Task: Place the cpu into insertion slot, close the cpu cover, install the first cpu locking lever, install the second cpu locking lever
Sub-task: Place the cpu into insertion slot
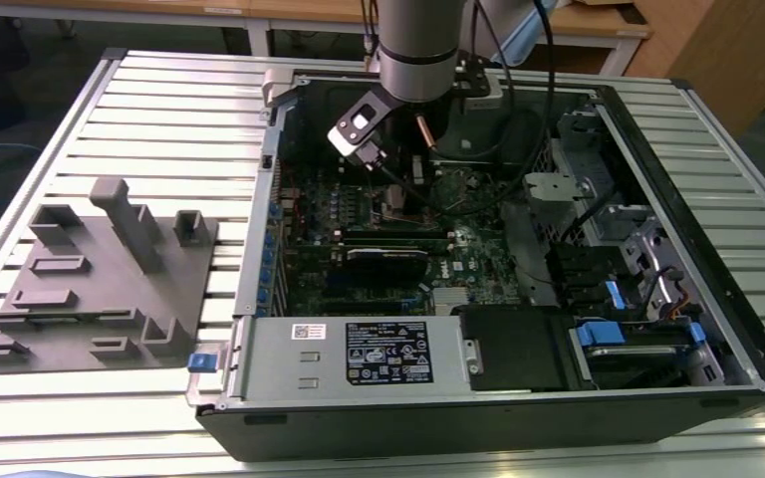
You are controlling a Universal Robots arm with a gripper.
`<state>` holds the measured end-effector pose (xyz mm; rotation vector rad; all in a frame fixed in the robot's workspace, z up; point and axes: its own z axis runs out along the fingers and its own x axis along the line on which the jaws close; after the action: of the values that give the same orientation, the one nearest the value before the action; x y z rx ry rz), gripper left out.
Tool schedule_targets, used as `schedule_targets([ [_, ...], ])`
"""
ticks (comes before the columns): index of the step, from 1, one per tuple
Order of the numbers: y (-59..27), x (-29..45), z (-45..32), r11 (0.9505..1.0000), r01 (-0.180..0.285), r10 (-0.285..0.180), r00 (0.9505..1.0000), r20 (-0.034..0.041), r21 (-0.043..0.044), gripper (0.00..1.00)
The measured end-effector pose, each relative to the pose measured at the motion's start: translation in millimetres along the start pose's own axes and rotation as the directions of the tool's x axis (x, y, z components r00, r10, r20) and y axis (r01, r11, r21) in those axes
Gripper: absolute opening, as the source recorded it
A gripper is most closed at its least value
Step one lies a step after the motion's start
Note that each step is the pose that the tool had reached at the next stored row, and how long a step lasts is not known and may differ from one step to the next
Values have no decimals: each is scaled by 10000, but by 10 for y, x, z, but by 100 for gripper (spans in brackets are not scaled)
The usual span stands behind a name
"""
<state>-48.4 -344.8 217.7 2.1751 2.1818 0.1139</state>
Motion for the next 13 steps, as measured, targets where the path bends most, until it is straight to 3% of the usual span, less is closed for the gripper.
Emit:
schedule_targets([
  [13,-10,6,93,10000,-12,12,10000,0,0,54],
])
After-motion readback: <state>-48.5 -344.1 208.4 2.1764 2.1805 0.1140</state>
